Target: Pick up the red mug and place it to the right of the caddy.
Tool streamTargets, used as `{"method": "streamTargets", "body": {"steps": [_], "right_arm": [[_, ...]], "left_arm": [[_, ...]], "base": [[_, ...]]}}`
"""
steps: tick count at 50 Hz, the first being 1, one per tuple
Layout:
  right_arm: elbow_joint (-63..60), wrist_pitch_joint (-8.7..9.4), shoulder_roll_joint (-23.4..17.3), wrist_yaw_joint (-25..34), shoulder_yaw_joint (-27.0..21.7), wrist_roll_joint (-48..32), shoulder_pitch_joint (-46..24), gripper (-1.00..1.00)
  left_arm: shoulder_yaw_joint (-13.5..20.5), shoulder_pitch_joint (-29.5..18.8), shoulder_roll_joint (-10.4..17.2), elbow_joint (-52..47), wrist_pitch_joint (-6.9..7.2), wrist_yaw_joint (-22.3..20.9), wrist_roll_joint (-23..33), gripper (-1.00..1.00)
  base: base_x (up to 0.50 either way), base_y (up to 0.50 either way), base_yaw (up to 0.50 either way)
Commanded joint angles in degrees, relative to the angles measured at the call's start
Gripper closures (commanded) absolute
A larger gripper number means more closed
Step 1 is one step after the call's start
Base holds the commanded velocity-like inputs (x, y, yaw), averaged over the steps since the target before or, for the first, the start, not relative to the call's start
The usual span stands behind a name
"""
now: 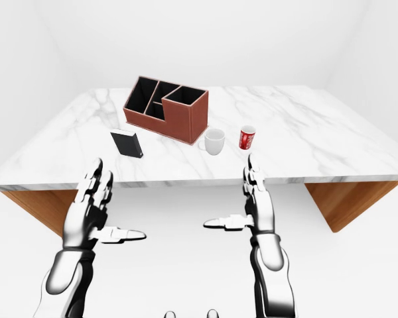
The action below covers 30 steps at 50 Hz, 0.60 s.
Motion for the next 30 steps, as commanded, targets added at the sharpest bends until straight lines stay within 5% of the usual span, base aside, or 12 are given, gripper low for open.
{"method": "streamTargets", "body": {"steps": [1, 30], "right_arm": [[-8.4, 0.0, 0.4, 1.8, -0.9, 0.3, 3.2, -1.0], [-17.2, 0.0, 1.6, 5.9, -0.7, 2.1, 8.9, -1.0]], "left_arm": [[0.1, 5.1, -0.5, -10.8, 0.0, -1.5, -0.1, -1.0], [0.8, 9.2, -1.4, -18.5, 0.0, -3.4, -0.4, -1.0]], "base": [[0.0, 0.0, 0.0], [0.0, 0.0, 0.0]]}}
